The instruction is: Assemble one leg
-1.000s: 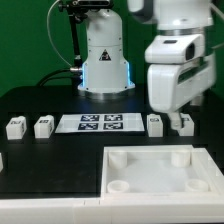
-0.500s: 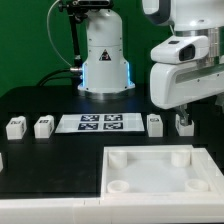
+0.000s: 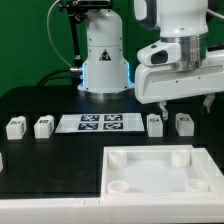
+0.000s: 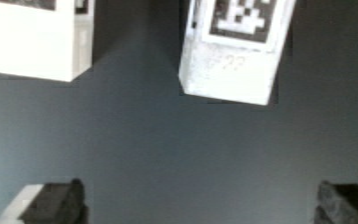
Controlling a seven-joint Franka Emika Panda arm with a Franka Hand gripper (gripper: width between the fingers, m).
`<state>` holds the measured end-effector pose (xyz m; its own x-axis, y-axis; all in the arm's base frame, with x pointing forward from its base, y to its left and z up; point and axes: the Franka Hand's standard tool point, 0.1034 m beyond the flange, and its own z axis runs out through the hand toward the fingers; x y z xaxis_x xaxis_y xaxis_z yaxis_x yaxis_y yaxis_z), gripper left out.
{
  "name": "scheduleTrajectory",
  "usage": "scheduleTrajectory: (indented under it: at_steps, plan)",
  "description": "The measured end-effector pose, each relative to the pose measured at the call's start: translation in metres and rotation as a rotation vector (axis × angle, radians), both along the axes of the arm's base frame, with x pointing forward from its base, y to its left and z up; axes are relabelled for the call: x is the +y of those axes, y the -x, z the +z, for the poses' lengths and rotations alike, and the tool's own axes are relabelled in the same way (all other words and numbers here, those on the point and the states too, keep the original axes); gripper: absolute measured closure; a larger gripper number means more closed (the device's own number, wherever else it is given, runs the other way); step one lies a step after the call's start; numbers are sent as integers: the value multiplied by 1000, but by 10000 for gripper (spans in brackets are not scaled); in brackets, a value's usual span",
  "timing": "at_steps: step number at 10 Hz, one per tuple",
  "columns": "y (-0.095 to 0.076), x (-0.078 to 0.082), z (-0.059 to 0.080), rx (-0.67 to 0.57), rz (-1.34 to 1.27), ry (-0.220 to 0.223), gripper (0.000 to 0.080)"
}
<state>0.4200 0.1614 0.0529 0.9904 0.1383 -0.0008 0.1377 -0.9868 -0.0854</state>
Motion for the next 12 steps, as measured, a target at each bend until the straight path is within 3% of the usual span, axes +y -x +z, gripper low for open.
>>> scheduleTrajectory:
  at_steps: [1,2,4,6,7,8,9,10,12]
  plan:
    - [4,-2,-2,30,5,9,151]
    - [11,-3,-1,165,20,44,151]
    - [15,10,-8,412,-12,88,151]
    - [17,6,-12,637,-30,112,151]
    - [15,9,-18,676,-20,116,151]
    - [24,7,-15,799,-3,136,151]
    - [23,7,-17,898,6,147,151]
    - [13,11,-24,869,1,135,151]
    - [35,23,-33,897,-67,169,151]
